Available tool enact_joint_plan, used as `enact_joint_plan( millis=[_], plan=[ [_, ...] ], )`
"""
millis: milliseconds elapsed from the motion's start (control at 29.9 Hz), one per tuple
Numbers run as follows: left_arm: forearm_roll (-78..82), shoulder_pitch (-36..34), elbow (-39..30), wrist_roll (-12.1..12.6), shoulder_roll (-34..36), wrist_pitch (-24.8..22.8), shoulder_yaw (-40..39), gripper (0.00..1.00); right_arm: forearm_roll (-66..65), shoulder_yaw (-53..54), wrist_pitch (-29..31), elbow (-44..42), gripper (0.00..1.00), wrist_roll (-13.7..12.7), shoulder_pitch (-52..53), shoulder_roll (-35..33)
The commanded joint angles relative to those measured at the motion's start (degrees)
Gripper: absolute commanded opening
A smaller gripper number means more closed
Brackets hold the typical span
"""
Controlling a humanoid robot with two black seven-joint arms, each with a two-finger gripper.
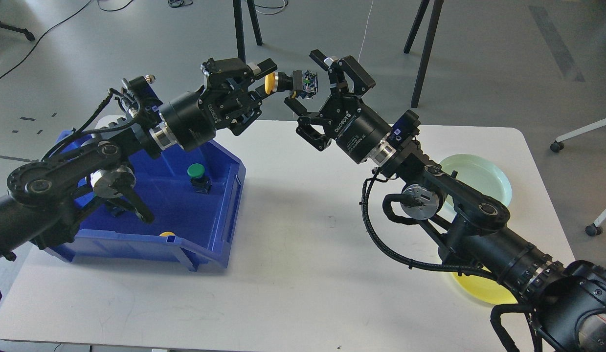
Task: Pass button and place on color plate
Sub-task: 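Grasp the yellow button with the right gripper from the left gripper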
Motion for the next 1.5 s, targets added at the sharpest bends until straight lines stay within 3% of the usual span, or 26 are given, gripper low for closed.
enact_joint_plan(
  millis=[0,167,602,1170,1270,1470],
  plan=[
    [0.0,0.0,0.0,0.0,0.0,0.0,0.0,0.22,0.0,0.0,-0.3,-0.3,0.97,-0.1,0.2,0.3],
    [0.0,0.0,0.0,0.0,0.0,0.0,0.0,0.22,0.0,0.1,-1.3,-0.4,0.93,0.2,0.4,0.3],
    [0.0,0.0,0.1,0.0,0.0,0.0,0.0,0.22,0.0,-0.2,-1.4,-0.7,0.72,0.4,0.4,0.3],
    [0.1,0.0,0.0,0.0,0.0,0.0,0.0,0.22,0.0,-2.6,-1.2,-0.4,0.7,0.3,0.5,0.3],
    [0.1,0.0,0.0,0.0,0.0,0.0,0.0,0.22,0.0,-2.6,-1.2,-0.3,0.64,0.3,0.5,0.3],
    [0.1,0.0,0.0,0.0,0.0,0.0,0.0,0.22,0.0,-2.2,-1.3,-0.3,0.4,0.3,0.4,0.3]
  ],
)
